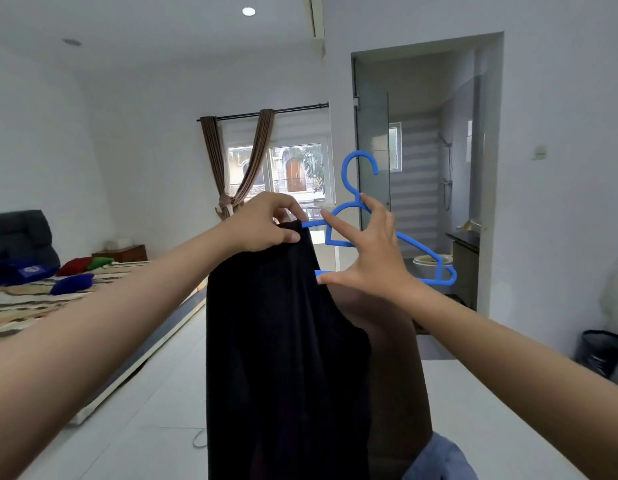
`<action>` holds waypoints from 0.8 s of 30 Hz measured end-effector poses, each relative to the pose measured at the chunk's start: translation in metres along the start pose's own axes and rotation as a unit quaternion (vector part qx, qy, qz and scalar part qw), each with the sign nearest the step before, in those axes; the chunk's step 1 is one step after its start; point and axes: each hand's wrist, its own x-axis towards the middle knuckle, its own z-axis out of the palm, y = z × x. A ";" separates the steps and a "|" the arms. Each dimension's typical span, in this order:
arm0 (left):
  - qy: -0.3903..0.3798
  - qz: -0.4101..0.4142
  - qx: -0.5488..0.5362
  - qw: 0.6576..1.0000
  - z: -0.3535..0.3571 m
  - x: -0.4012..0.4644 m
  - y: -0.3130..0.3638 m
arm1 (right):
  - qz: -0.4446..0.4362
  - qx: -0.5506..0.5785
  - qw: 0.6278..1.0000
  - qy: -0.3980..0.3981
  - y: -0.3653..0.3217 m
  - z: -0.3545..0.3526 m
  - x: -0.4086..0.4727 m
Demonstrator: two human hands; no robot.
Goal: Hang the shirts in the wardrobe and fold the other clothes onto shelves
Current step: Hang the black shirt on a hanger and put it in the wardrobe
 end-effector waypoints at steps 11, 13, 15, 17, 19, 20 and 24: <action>0.030 0.010 -0.052 0.998 -0.015 0.001 -0.007 | -0.158 0.092 0.981 -0.061 0.004 0.020 -0.096; 0.029 0.007 -0.075 0.997 -0.020 -0.002 -0.011 | -0.082 0.132 0.975 -0.161 0.011 0.024 -0.104; 0.030 0.002 -0.091 0.995 -0.025 -0.004 -0.015 | -0.054 0.133 0.963 -0.229 0.020 0.030 -0.107; 0.030 -0.004 -0.097 0.995 -0.031 -0.007 -0.021 | -0.066 0.107 0.961 -0.246 0.028 0.033 -0.109; 0.026 -0.006 -0.088 0.996 -0.039 -0.012 -0.033 | -0.066 0.095 0.968 -0.223 0.037 0.027 -0.109; 0.022 -0.010 -0.081 0.996 -0.044 -0.014 -0.041 | -0.063 0.093 0.973 -0.203 0.042 0.022 -0.107; -0.007 -0.041 -0.063 0.997 -0.050 -0.026 -0.069 | -0.045 0.086 0.986 -0.138 0.060 -0.009 -0.101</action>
